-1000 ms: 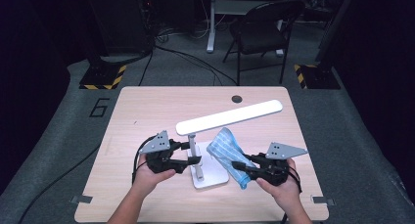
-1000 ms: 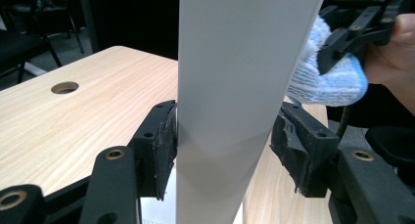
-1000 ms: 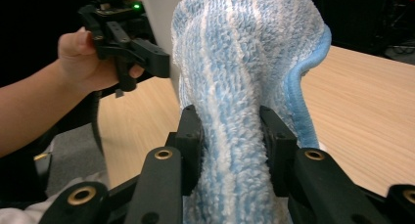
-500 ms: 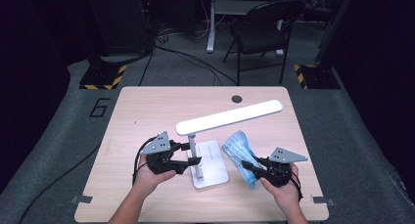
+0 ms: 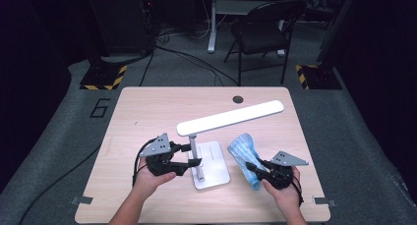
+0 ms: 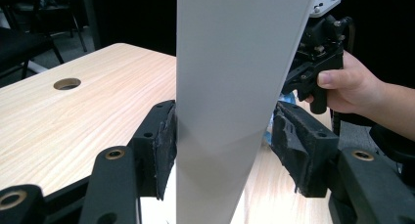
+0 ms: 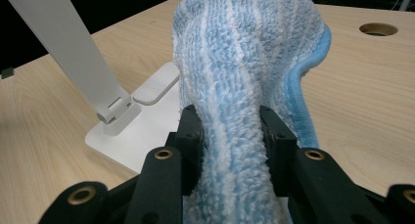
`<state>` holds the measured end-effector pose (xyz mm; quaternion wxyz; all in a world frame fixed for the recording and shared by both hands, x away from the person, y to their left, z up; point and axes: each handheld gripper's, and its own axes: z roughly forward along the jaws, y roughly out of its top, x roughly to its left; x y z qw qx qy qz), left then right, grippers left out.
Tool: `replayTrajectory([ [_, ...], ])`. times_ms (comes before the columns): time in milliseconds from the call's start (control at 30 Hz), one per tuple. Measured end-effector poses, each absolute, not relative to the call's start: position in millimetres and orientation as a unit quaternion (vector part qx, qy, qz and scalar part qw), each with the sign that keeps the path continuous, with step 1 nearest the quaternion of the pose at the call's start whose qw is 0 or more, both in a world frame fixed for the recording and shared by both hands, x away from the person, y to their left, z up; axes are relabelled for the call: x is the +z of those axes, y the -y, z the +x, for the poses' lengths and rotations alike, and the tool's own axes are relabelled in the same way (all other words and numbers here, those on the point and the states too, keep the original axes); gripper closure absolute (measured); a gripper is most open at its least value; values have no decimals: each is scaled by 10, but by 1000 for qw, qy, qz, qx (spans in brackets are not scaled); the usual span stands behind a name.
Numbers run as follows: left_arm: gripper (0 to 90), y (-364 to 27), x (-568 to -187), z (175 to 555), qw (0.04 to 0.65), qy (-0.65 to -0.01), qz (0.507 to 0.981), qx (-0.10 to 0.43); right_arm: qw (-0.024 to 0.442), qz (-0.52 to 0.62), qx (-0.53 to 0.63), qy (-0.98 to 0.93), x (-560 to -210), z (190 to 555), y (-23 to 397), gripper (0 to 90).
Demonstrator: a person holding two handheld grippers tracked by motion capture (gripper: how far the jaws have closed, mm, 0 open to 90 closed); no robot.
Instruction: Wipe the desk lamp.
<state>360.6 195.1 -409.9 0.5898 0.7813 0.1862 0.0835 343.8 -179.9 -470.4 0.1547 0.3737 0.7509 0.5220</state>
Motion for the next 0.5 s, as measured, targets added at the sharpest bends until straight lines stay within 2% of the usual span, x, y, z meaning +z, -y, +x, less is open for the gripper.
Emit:
replayTrajectory([
  [500, 431, -1950, -4110, 3603, 589, -191, 781, 83, 167, 411, 466, -766, -4931, 3536, 1836, 658],
])
